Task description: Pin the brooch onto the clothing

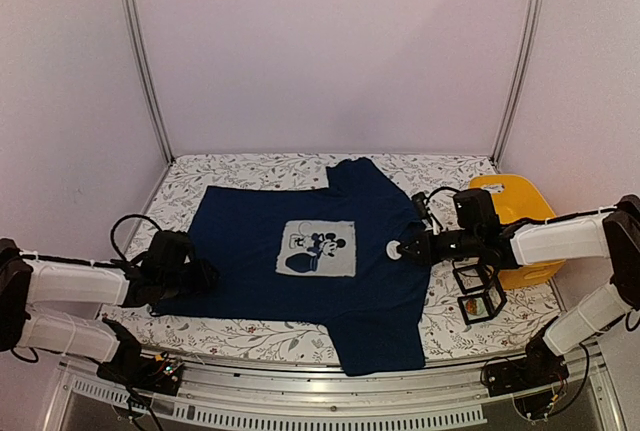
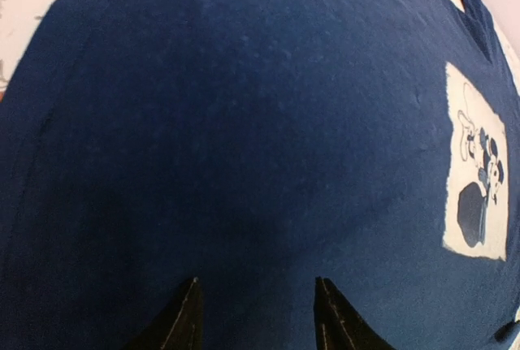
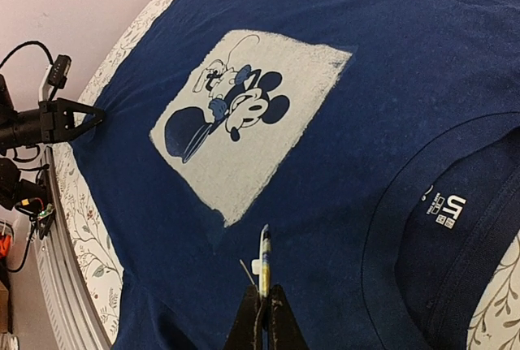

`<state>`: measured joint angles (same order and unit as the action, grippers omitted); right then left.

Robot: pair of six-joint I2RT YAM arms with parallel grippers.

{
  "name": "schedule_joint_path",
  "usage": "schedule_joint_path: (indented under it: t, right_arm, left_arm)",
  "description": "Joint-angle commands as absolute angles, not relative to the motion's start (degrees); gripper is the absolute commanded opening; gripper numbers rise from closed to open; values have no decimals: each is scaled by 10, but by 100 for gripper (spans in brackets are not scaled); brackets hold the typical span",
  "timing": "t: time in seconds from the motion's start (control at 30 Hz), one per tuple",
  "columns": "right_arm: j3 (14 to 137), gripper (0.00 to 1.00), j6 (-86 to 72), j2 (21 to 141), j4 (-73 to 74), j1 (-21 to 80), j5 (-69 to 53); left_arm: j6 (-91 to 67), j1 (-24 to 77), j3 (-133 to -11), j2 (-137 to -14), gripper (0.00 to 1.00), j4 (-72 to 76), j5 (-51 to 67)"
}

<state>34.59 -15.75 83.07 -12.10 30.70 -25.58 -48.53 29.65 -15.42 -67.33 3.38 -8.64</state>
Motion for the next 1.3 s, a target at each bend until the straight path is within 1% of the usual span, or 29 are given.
schedule_joint_path:
  t: [0.0,0.07,0.13,0.2,0.23,0.27,0.33,0.37,0.47,0.57,0.63,0.77,0.83,1.0,1.27]
  right_arm:
    - [334,0,-159,837,-157,306,-255]
    - [333,0,-155,837,-162,306,-255]
    - [329,0,-154,835,-174,306,-254]
    - [323,0,-151,829,-188,306,-246]
    - [323,0,-148,828,-192,306,-241]
    - [324,0,-145,826,-192,305,-234]
    - [326,0,-141,826,-195,303,-221]
    - [326,0,-140,826,-196,301,-214]
    - [320,0,-146,821,-208,290,-204]
    - [311,0,-147,816,-222,279,-204]
    - [309,0,-141,817,-229,275,-205]
    - [308,0,-122,824,-231,271,-206]
    - [311,0,-117,832,-230,270,-210]
    - [311,0,-104,843,-243,269,-235]
    - [326,0,-67,870,-286,269,-270]
  left_arm:
    - [-552,284,-135,-642,44,-39,-148]
    - [-517,288,-159,-624,42,-40,-176]
    - [-431,323,-204,-622,43,18,-187]
    - [-306,401,-251,-659,49,112,-178]
    - [-245,426,-284,-694,52,151,-149]
    - [-191,443,-321,-737,54,170,-97]
    - [-115,467,-410,-839,57,165,12]
    - [-86,483,-460,-896,58,148,43]
    - [-17,527,-574,-1032,61,115,73]
    - [19,547,-632,-1112,65,133,116]
    - [27,548,-676,-1155,65,116,126]
    - [46,549,-737,-1213,59,72,136]
    - [51,550,-755,-1234,55,52,126]
    - [48,552,-752,-1248,38,20,110]
    - [46,552,-711,-1228,6,65,116]
